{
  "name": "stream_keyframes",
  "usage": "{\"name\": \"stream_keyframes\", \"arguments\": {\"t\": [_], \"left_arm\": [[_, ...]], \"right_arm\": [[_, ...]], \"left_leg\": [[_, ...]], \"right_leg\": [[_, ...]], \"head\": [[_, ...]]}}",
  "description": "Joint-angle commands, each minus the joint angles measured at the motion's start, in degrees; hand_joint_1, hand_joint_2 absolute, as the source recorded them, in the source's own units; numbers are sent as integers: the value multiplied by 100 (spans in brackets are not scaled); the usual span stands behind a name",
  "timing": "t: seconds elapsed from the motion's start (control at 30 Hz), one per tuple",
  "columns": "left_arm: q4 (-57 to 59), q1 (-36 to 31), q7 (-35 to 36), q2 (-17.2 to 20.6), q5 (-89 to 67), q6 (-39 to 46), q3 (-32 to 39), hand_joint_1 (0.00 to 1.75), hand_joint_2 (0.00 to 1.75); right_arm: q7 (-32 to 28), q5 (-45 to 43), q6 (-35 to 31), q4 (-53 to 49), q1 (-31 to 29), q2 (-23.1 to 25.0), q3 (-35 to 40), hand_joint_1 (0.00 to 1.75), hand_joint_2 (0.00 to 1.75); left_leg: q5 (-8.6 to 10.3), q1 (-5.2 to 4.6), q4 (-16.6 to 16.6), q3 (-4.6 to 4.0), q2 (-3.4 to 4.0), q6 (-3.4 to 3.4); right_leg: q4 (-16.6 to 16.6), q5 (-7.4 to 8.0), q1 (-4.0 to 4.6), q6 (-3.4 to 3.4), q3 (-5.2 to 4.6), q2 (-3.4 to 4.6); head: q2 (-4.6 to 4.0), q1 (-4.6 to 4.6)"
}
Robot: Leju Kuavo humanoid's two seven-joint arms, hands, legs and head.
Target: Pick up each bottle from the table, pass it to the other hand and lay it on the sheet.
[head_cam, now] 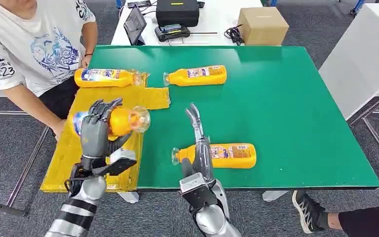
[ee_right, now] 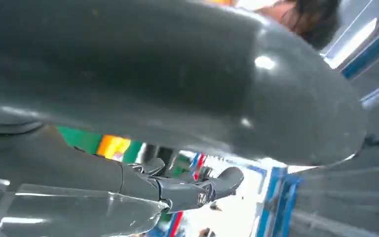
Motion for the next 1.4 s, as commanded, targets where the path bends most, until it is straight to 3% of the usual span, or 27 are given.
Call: {"name": "stream_keyframes", "arguments": {"t": [0.03, 0.23, 0.73, 1.0, 1.4], "left_arm": [[2014, -1149, 270, 291, -2316, 87, 1194, 175, 175], [2355, -1123, 593, 454, -2445, 87, 1080, 175, 175], [2405, -1125, 583, 468, -2432, 87, 1083, 175, 175], [3546, -1438, 647, 638, -2326, 87, 992, 175, 175], [4508, -1629, 212, 1036, -1844, -1933, 369, 175, 175]], "right_arm": [[146, 36, 269, 67, -273, -86, 391, 0, 0], [98, 86, 353, 165, -172, -105, 325, 0, 0], [97, 85, 354, 163, -170, -104, 322, 0, 0], [144, 59, 507, 148, -140, -94, 325, 0, 0], [156, -14, 914, 419, -195, -25, 343, 0, 0]], "left_leg": [[-4, 6, -5, 25, 17, -9], [-6, 9, -5, 30, 11, -9], [-10, 13, -2, 31, 6, -11], [-4, 9, -5, 24, 4, -9], [-12, 13, -7, 41, 15, -12]], "right_leg": [[-5, 3, 8, -20, 19, 12], [-5, -2, 10, -20, 26, 7], [-5, -6, 15, -23, 30, 2], [-5, -1, 11, -20, 22, 1], [-7, -6, 14, -24, 36, 11]], "head": [[0, 0], [0, 2], [0, 2], [0, 2], [0, 2]]}}
